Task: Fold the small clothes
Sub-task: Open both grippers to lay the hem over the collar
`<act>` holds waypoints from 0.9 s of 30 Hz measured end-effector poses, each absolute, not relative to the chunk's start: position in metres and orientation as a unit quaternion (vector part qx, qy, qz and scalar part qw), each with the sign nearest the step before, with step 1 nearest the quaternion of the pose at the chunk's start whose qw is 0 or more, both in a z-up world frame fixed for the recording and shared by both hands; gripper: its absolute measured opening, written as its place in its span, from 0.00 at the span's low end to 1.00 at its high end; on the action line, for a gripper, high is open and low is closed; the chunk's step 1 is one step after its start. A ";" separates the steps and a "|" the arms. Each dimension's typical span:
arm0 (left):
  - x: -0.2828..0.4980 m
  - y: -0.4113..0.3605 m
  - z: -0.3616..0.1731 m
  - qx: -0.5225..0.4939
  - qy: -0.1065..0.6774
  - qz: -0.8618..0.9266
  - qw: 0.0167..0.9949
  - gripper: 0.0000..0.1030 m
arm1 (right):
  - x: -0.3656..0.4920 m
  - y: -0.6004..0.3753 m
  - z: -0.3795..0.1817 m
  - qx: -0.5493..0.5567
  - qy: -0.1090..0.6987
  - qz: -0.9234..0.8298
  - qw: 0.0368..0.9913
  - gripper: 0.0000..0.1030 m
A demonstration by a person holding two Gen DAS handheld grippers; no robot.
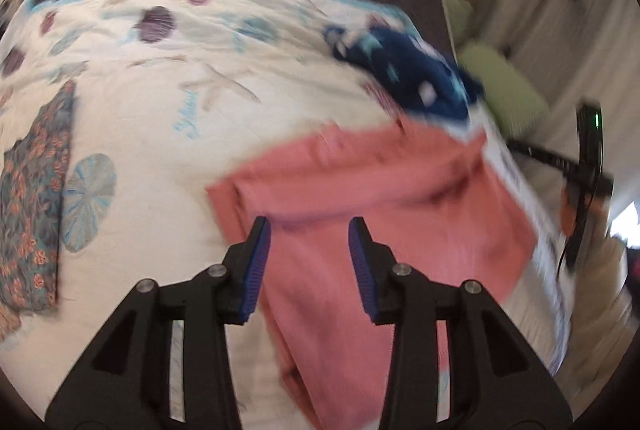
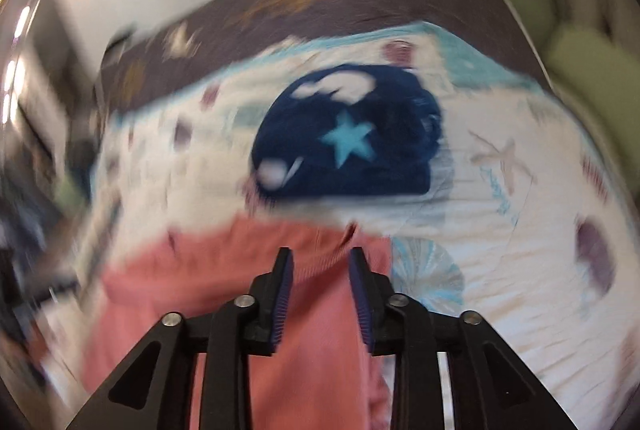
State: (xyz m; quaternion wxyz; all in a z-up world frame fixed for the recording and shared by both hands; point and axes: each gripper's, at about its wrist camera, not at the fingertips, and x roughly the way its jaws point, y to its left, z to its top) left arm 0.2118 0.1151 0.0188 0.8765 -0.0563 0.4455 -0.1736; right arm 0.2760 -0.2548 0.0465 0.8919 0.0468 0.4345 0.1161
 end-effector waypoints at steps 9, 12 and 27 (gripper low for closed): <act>0.228 0.096 -0.008 0.079 0.425 -0.095 0.897 0.41 | 0.274 -0.228 0.009 -0.069 0.472 0.103 0.873 0.45; 0.237 0.096 -0.011 0.127 0.411 -0.101 0.897 0.46 | 0.286 -0.235 0.006 -0.104 0.451 0.101 0.881 0.61; 0.292 0.089 -0.026 0.116 0.436 -0.166 0.877 0.16 | 0.359 -0.246 -0.010 -0.030 0.469 0.114 0.875 0.02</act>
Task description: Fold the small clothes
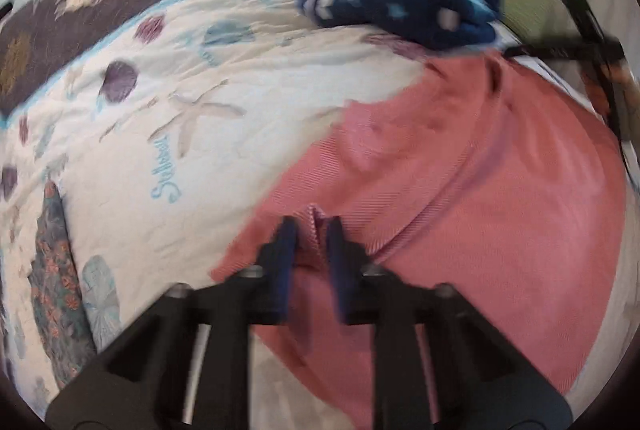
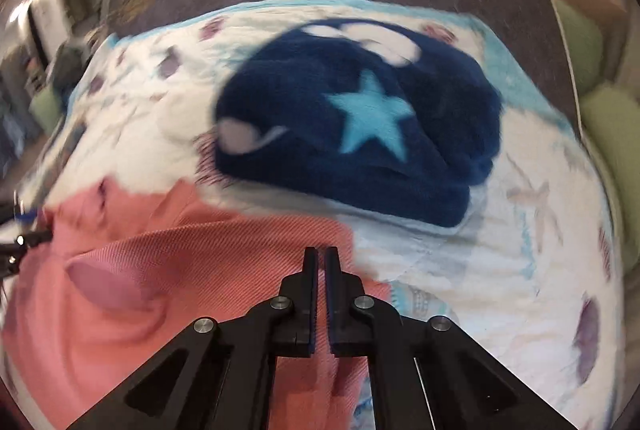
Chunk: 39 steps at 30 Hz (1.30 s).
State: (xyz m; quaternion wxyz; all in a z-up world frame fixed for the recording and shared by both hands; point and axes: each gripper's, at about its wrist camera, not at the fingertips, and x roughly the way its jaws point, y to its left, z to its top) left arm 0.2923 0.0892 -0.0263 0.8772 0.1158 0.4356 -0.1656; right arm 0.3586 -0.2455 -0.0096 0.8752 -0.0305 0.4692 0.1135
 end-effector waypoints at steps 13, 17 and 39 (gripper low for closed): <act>0.294 0.147 -0.019 -0.043 0.440 -0.139 0.886 0.40 | 0.346 -0.287 -0.012 0.085 0.479 0.095 0.868 0.06; 0.291 0.129 -0.033 -0.007 0.464 -0.146 0.874 0.47 | 0.329 -0.289 -0.005 0.085 0.477 0.102 0.869 0.08; 0.098 0.149 -0.051 -0.234 0.489 -0.165 0.824 0.58 | 0.125 -0.340 -0.022 0.291 0.479 0.141 0.816 0.42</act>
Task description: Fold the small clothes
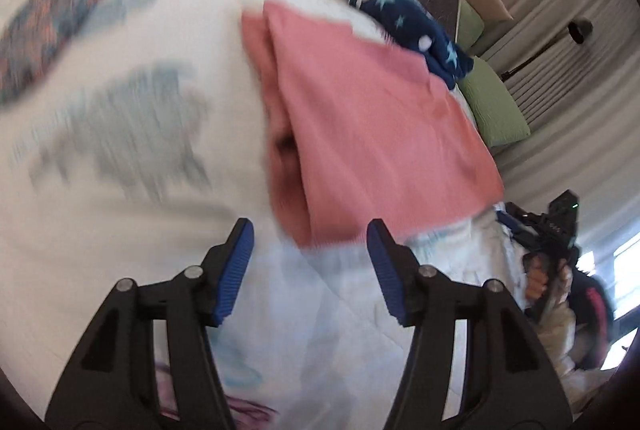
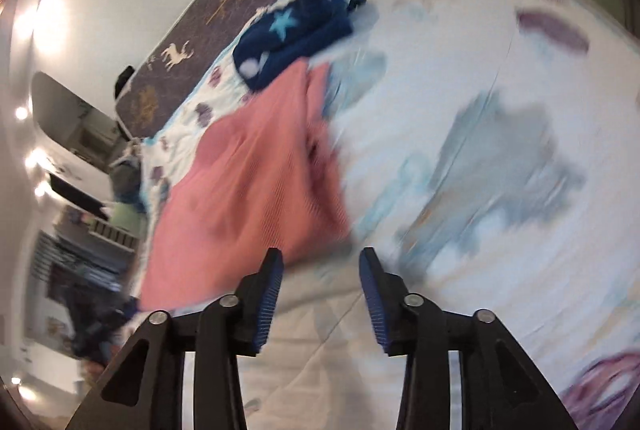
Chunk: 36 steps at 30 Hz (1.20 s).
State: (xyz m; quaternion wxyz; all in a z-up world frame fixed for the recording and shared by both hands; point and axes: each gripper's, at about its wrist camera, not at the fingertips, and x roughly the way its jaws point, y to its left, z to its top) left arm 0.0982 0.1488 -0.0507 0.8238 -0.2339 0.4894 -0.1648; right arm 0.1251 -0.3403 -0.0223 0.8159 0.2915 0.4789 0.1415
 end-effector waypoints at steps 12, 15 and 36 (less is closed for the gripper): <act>0.116 0.123 -0.059 -0.345 0.460 -0.158 0.803 0.05 | 0.178 -0.320 -0.046 0.447 0.431 0.125 0.774 0.06; 0.098 0.127 -0.031 -0.333 0.428 -0.175 0.822 0.05 | 0.165 -0.322 -0.031 0.437 0.411 0.114 0.792 0.04; -0.055 0.156 -0.025 -0.245 0.471 -0.174 0.830 0.02 | -0.054 -0.300 -0.005 0.344 0.454 0.093 0.817 0.04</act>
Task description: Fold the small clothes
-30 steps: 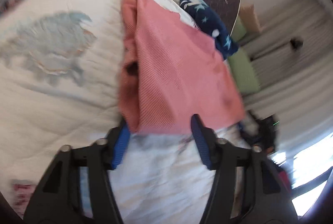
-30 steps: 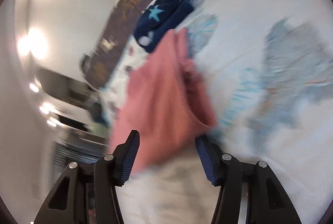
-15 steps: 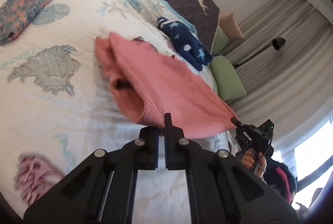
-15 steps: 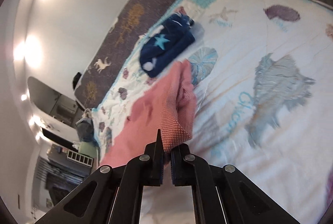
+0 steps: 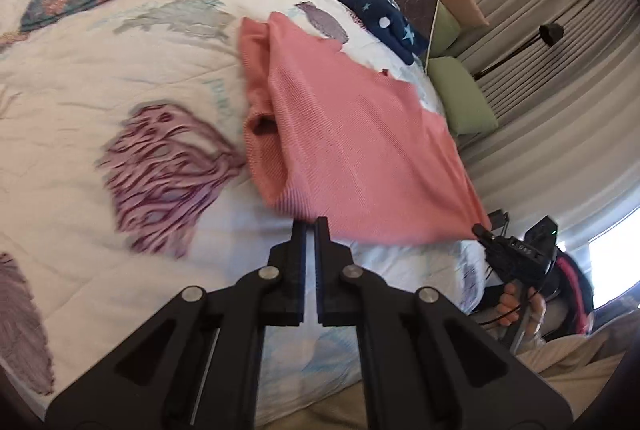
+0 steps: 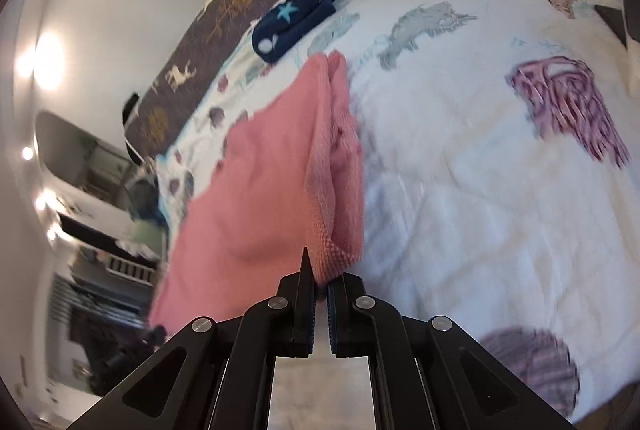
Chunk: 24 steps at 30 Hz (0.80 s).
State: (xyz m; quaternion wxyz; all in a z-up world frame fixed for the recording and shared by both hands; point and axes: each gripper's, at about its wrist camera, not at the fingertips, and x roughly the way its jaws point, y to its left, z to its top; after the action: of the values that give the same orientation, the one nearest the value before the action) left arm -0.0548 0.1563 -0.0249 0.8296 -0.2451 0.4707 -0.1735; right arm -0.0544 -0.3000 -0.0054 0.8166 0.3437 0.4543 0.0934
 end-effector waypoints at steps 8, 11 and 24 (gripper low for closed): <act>-0.071 0.177 -0.018 -0.215 0.446 -0.123 0.860 0.07 | -0.061 -0.320 0.000 0.287 0.465 -0.017 0.837 0.11; -0.055 0.175 -0.011 -0.203 0.430 -0.116 0.872 0.36 | -0.055 -0.325 0.015 0.277 0.444 -0.014 0.852 0.14; 0.068 0.137 0.000 -0.117 0.415 -0.123 0.894 0.38 | 0.046 -0.303 0.039 0.212 0.423 0.055 0.879 0.30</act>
State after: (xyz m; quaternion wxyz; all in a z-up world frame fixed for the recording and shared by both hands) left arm 0.0682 0.1373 -0.0004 0.8938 -0.1173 0.4151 -0.1231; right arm 0.0458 -0.3032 0.0392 0.8793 0.2116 0.4231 0.0554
